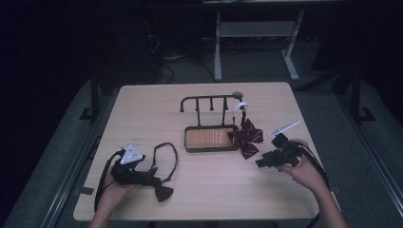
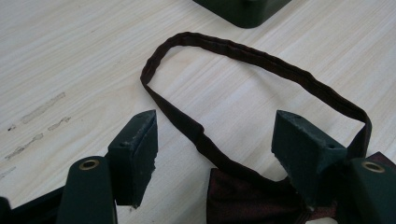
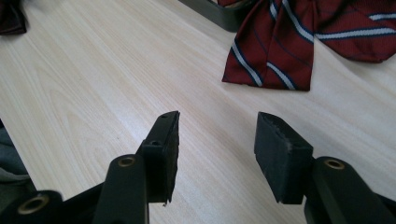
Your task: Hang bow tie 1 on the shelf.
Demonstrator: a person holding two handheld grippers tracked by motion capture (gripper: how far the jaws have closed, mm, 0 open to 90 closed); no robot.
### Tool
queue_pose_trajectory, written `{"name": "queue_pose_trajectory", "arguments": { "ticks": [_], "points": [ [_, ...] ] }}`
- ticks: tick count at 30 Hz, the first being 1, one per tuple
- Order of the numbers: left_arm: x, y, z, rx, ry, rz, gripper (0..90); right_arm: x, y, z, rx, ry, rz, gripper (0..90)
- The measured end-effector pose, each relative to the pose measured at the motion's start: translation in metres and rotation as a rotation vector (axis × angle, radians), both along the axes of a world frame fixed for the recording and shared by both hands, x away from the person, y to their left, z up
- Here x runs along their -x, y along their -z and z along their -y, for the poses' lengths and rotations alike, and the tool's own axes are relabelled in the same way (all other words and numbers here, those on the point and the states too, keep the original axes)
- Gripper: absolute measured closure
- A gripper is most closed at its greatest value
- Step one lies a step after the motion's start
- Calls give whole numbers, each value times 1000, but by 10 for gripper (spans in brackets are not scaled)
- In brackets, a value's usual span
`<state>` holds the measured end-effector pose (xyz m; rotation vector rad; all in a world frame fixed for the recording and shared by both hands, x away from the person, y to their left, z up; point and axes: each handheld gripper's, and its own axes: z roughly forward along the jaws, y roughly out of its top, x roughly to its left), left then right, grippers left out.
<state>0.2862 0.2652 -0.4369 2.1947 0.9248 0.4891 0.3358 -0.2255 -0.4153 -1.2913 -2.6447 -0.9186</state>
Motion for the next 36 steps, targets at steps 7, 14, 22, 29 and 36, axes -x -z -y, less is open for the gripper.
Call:
{"name": "queue_pose_trajectory", "arguments": {
  "ticks": [7, 14, 22, 29, 36],
  "points": [
    [-1, 0, -2, 7, -3, -2, 322, 8, 7, 3, -13, 15, 11, 499],
    [-2, -1, -2, 11, -7, -1, 322, 13, 13, 4, -15, 24, 9, 487],
    [-3, -2, -1, 15, -5, -2, 325, 22, 20, 6, -33, 41, 40, 476],
    [-7, -7, -1, 34, -21, -6, 339, 30, 23, 5, -41, 46, 50, 462],
    [-19, -14, 2, 16, -16, -7, 386, 36, 27, 9, -53, 68, 54, 459]
  ]
}}
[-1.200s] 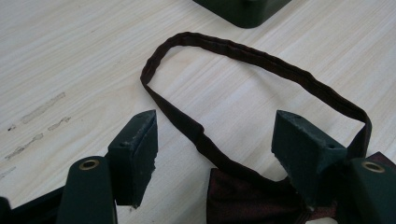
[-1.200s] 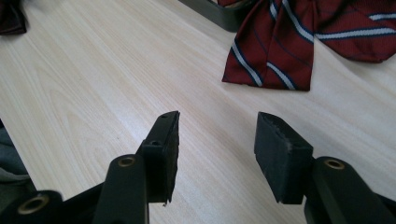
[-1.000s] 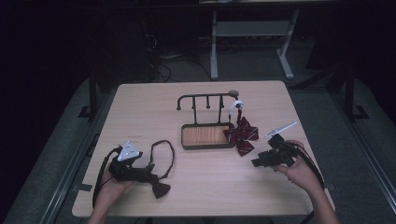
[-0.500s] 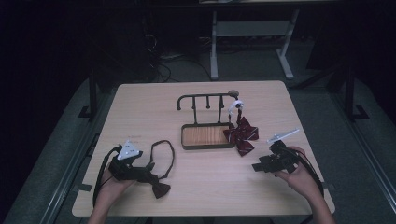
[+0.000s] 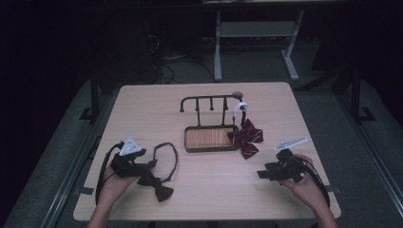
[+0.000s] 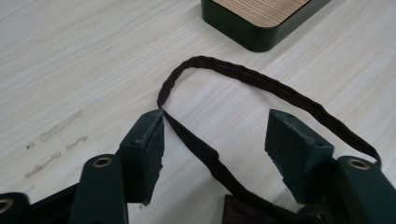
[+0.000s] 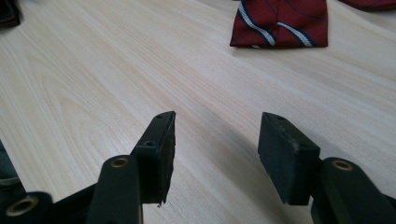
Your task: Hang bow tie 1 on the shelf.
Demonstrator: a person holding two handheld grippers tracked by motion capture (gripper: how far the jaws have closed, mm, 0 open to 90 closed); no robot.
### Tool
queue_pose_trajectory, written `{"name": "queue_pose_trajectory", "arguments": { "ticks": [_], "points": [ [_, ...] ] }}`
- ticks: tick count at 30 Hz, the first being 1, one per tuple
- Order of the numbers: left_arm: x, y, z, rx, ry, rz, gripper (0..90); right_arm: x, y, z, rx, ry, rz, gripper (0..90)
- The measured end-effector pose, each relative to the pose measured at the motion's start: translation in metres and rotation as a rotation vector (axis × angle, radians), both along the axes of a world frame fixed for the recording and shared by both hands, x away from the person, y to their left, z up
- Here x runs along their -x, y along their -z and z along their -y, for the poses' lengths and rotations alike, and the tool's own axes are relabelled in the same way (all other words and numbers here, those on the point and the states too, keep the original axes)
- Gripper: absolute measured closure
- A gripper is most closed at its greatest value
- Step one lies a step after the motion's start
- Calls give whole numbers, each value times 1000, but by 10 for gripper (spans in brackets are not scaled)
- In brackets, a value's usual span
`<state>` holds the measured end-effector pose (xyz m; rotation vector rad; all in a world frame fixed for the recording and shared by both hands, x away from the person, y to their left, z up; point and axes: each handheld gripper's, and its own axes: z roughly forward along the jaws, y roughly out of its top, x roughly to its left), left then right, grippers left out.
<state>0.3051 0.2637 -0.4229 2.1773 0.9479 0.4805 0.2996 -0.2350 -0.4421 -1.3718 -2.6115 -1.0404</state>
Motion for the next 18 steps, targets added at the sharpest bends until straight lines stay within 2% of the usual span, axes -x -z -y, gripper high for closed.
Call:
{"name": "queue_pose_trajectory", "arguments": {
  "ticks": [5, 8, 13, 18],
  "points": [
    [-13, -3, 3, -19, -5, -19, 428, 2, 0, 4, -10, 22, 19, 455],
    [-20, -6, 4, -37, -13, -29, 493, 1, 2, 6, -9, 34, 20, 455],
    [-33, -10, 6, -59, -23, -63, 519, 1, 4, 8, -9, 25, 16, 452],
    [-46, -12, 10, -95, -11, -95, 543, 2, 3, 6, -7, 17, 26, 452]
  ]
}}
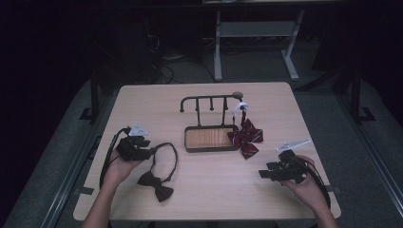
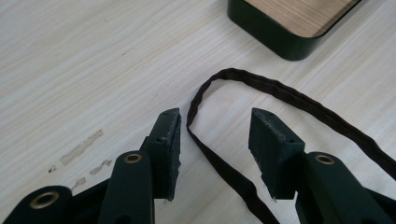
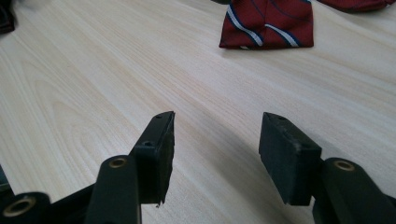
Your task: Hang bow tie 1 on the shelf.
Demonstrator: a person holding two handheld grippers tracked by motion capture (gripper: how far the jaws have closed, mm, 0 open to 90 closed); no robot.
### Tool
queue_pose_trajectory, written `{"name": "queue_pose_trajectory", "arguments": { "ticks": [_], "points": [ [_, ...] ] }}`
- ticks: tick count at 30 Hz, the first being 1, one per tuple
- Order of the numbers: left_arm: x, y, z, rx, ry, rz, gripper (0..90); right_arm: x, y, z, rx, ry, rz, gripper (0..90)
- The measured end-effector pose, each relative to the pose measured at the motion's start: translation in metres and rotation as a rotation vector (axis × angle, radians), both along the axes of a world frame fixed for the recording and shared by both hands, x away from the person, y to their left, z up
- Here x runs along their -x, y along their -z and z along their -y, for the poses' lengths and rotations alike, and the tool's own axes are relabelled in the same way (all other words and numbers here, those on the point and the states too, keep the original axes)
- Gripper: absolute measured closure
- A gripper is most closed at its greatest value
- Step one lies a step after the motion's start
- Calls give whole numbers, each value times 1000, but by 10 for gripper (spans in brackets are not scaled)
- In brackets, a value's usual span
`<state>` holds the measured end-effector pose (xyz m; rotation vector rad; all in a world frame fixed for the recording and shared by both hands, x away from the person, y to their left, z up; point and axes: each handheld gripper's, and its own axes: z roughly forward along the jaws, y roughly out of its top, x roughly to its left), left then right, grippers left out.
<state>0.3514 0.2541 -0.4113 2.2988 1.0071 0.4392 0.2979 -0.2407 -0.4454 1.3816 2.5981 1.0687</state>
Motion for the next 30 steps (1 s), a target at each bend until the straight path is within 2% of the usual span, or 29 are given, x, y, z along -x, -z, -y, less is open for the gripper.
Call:
{"name": "queue_pose_trajectory", "arguments": {
  "ticks": [3, 6, 9, 11, 14, 16, 19, 23, 30],
  "points": [
    [-9, -1, 3, -9, 6, -8, 569, 1, 0, -2, 6, -3, 3, 452],
    [-20, 0, 7, -34, 6, -46, 596, 1, 0, -2, 8, -4, 3, 452],
    [-30, 3, 11, -56, 4, -64, 629, 1, -1, -2, 6, -8, 10, 452],
    [-35, 5, 13, -73, -1, -51, 629, 2, -2, -2, 2, -4, 10, 452],
    [-41, 7, 14, -90, 1, -64, 642, 2, -3, -2, 3, -11, 16, 452],
    [-44, 9, 15, -97, 9, -79, 655, 3, -3, -4, 2, -18, 16, 452],
    [-48, 12, 16, -97, 15, -82, 662, 4, -5, -5, 4, -21, 22, 452],
    [-51, 19, 19, -93, 28, -126, 683, 4, -5, -6, 1, -19, 24, 452],
    [-56, 27, 21, -108, 45, -159, 756, 5, -7, -7, -9, -18, 34, 452]
  ]
}}
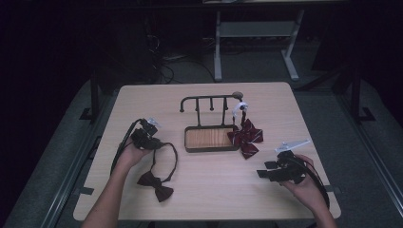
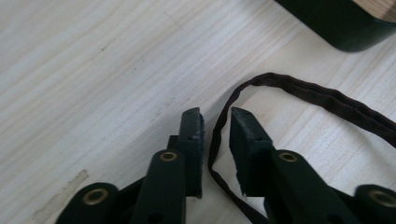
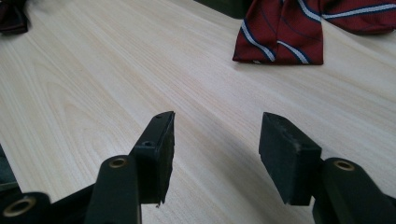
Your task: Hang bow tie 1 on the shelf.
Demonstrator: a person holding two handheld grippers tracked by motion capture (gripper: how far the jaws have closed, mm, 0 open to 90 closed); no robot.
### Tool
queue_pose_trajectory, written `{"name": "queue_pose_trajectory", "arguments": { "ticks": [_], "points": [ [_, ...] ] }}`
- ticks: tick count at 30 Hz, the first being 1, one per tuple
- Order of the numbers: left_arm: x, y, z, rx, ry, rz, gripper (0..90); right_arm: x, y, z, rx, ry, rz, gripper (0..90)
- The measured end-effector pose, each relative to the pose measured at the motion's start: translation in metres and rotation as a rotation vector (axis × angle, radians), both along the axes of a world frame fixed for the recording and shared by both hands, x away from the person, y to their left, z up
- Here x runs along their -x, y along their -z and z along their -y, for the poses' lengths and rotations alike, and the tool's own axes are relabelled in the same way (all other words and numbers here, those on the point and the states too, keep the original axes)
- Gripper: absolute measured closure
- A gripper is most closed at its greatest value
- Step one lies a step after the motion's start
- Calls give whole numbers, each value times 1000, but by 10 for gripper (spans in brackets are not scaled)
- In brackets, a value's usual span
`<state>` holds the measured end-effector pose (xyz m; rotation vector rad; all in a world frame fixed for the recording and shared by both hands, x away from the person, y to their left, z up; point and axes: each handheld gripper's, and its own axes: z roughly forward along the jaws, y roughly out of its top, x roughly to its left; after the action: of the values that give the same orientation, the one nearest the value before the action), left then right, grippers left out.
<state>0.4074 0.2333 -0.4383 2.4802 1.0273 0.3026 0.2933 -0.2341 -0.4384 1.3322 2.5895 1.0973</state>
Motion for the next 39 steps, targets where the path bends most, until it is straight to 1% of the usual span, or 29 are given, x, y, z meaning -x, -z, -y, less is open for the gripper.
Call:
{"name": "queue_pose_trajectory", "arguments": {
  "ticks": [3, 6, 8, 14, 16, 18, 22, 23, 24, 26, 29, 31, 33, 34, 35, 36, 39],
  "points": [
    [-1, 2, 1, 6, -6, -16, 781, 0, 0, 1, 4, 0, 5, 452],
    [-2, 3, 0, 10, -14, -21, 808, 0, -1, 2, 2, 1, 7, 452],
    [-2, 4, -1, 13, -16, -26, 829, 0, -1, 2, -9, 3, 2, 452],
    [-3, 4, -3, 14, -2, -36, 890, 0, -1, 2, -10, -4, 2, 452],
    [-2, 3, -3, 28, -1, -40, 896, 0, -1, 2, -18, -2, 4, 452],
    [-1, 2, -4, 28, 2, -38, 897, 0, -1, 2, -28, -2, 4, 452],
    [0, -1, -7, 37, 9, -39, 898, -1, 0, 4, -27, -2, 4, 452],
    [0, -1, -8, 35, 13, -33, 899, -2, 1, 4, -27, -1, 4, 452],
    [1, -2, -8, 36, 16, -34, 899, -2, 1, 4, -27, 3, -2, 452],
    [2, -6, -9, 24, 30, -36, 899, -2, 2, 6, -31, 1, 2, 452],
    [5, -13, -9, 23, 49, -27, 900, -2, 2, 5, -34, 3, -1, 452],
    [7, -18, -9, 28, 59, -14, 900, -3, 3, 5, -34, -2, 0, 452],
    [9, -23, -8, 21, 71, -2, 900, -2, 3, 4, -36, -2, -3, 453],
    [11, -26, -7, 23, 69, -4, 900, -3, 3, 4, -36, -3, -6, 452],
    [12, -29, -7, 22, 78, 2, 900, -3, 3, 4, -36, -3, -8, 453],
    [14, -31, -7, 31, 78, 6, 900, -3, 4, 4, -35, -3, -6, 452],
    [18, -40, -5, 33, 94, 20, 900, -3, 3, 5, -39, -3, -3, 452]
  ]
}}
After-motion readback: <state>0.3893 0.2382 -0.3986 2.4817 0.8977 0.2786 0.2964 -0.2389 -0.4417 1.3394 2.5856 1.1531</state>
